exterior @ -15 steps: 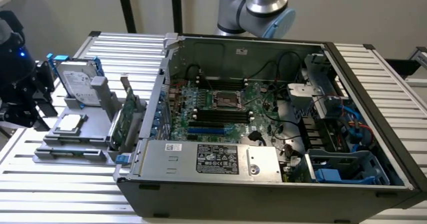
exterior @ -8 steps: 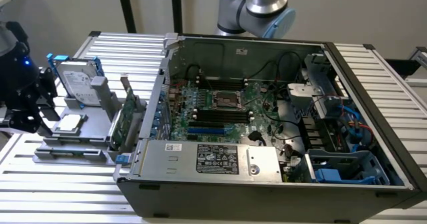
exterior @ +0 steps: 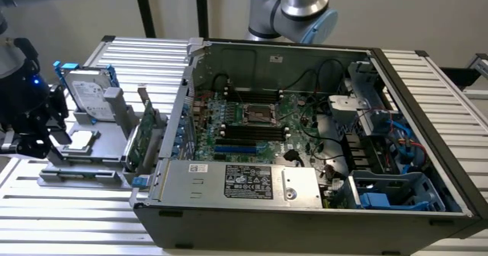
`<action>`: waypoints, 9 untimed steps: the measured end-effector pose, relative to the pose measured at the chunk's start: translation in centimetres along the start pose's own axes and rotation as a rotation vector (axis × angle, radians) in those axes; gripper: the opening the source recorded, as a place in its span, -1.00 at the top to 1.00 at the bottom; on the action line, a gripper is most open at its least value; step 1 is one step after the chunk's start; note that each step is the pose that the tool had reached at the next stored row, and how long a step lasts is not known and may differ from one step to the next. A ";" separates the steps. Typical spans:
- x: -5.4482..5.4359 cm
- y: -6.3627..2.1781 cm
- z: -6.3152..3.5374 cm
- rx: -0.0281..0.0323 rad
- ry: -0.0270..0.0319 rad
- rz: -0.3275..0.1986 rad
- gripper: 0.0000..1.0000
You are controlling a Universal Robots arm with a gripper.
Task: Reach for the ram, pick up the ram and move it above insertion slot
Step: 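Pick up the ram and move it above insertion slot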
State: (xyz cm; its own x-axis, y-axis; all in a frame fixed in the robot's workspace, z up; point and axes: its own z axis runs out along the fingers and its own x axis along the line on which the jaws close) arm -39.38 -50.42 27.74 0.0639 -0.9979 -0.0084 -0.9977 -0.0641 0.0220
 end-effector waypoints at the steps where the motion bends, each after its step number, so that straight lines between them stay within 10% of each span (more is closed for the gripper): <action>1: 0.0 0.00 0.18 0.0000 0.0000 0.000 0.15; 9: 0.3 -0.01 1.64 0.0001 -0.0002 0.000 0.15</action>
State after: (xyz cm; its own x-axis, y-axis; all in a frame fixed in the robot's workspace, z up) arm -39.38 -50.76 26.10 0.0639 -0.9979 -0.0087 -0.9977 -0.0641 0.0219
